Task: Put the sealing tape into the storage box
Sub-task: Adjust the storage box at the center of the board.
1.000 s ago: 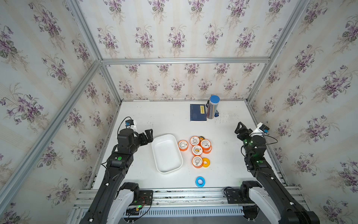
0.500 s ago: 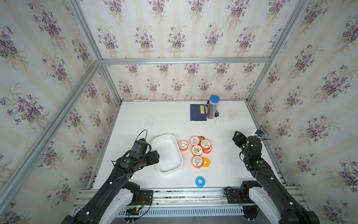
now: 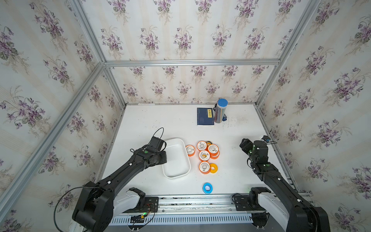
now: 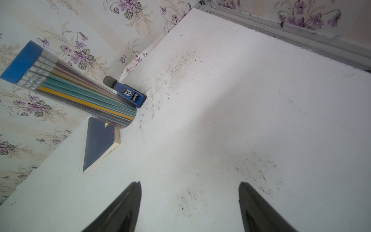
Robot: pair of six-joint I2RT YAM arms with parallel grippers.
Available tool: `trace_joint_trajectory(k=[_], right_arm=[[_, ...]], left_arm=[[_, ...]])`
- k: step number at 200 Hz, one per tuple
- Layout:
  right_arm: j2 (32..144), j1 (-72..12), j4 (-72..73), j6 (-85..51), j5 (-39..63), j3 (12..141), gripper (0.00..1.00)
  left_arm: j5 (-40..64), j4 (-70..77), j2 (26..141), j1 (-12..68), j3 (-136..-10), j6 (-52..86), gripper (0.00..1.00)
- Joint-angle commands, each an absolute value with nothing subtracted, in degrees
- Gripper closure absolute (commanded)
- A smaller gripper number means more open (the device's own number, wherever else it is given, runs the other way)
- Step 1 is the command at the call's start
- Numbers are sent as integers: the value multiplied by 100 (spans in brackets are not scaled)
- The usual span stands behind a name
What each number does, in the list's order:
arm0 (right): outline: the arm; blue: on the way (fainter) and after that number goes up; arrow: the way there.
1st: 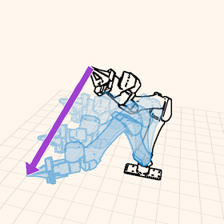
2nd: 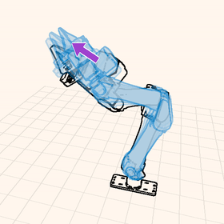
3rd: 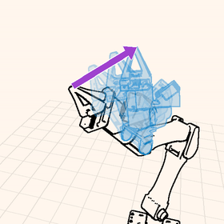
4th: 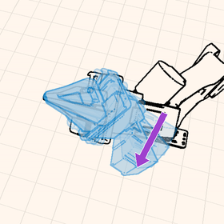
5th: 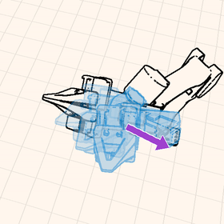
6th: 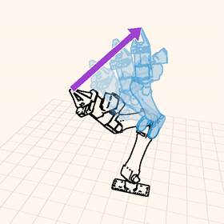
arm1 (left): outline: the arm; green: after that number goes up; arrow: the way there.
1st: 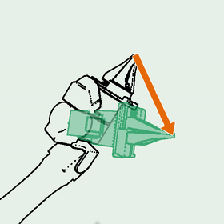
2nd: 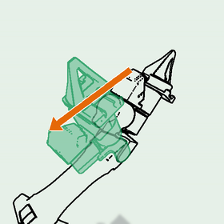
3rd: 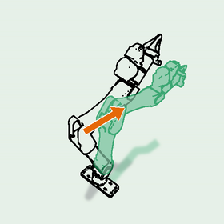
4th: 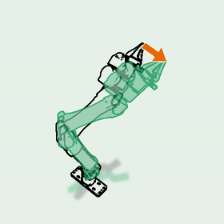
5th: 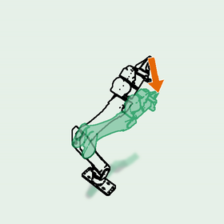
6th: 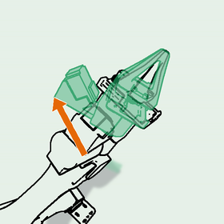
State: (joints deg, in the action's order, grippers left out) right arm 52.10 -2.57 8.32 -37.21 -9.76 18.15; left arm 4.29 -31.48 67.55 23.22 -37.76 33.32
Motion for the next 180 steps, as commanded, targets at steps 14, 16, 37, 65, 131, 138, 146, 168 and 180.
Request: trace_joint_trajectory(k=[14, 16, 37, 65, 131, 138, 146, 168, 180], right_arm=[[5227, -255, 1028, -3744, -1000, 1837, 20], [5229, -255, 1028, -3744, -999, 1837, 20], [5257, -255, 1043, -3744, -967, 1842, 20], [5283, -255, 1029, -3745, -945, 1851, 20], [5357, -255, 965, -3677, -839, 1936, 21], [5369, -255, 930, -3658, -821, 1966, 21], [5377, -255, 901, -3637, -788, 2006, 21], [5399, -276, 772, -3557, -586, 2143, 21], [5432, -360, 640, -3462, -486, 2300, 21]], left_arm=[[303, -2918, 7278, 2325, -4087, 2915, 92], [313, -2918, 7306, 2326, -4105, 2904, 92], [433, -2824, 7581, 2400, -4306, 2794, 97], [372, -2855, 7825, 2557, -4492, 2789, 96], [431, -2782, 7792, 2689, -4480, 2971, 75], [418, -2834, 7735, 2689, -4490, 2969, 73], [385, -2908, 7664, 2689, -4515, 2955, 70], [223, -3201, 7366, 2689, -4602, 2898, 58], [106, -3457, 7172, 2689, -4722, 2861, 54]])
